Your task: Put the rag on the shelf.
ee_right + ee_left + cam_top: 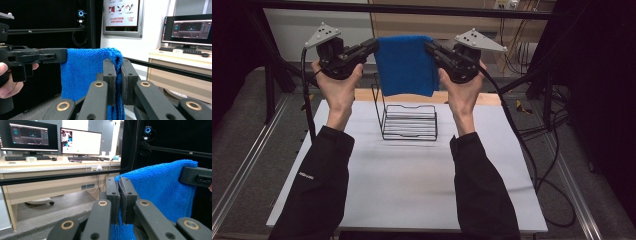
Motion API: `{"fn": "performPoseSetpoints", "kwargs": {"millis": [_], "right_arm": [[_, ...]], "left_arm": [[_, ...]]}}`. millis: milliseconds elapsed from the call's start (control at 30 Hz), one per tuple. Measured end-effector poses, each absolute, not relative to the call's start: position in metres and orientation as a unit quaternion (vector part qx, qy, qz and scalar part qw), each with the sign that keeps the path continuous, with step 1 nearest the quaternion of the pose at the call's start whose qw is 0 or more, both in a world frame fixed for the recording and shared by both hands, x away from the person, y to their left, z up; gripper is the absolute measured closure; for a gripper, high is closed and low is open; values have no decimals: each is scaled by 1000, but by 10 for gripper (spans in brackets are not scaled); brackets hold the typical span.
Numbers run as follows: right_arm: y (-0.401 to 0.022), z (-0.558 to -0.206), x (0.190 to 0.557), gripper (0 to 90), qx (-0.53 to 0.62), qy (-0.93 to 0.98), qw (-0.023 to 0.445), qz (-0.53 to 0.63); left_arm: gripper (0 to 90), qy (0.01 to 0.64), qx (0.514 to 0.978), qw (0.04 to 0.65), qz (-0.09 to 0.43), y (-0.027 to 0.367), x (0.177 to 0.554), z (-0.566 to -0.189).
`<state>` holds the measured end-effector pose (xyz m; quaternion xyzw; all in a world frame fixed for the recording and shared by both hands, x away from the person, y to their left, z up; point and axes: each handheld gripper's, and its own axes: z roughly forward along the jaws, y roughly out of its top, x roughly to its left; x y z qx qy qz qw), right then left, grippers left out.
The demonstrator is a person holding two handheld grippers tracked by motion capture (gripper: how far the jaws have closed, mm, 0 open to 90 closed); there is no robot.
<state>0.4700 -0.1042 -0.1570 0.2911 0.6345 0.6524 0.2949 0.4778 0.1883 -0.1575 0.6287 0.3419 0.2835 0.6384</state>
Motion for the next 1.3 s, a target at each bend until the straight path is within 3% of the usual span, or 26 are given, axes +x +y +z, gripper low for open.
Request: {"fn": "performPoseSetpoints", "kwargs": {"millis": [600, 900, 1300], "right_arm": [[-101, -146, 496, 847, 293, 630, 310, 649], [-98, -154, 515, 847, 294, 642, 322, 631], [-98, -175, 525, 847, 307, 652, 301, 625]], "left_arm": [[866, 348, 621, 636, 298, 185, 505, -146], [866, 357, 624, 628, 298, 184, 521, -157], [866, 361, 638, 614, 292, 187, 526, -180]]}}
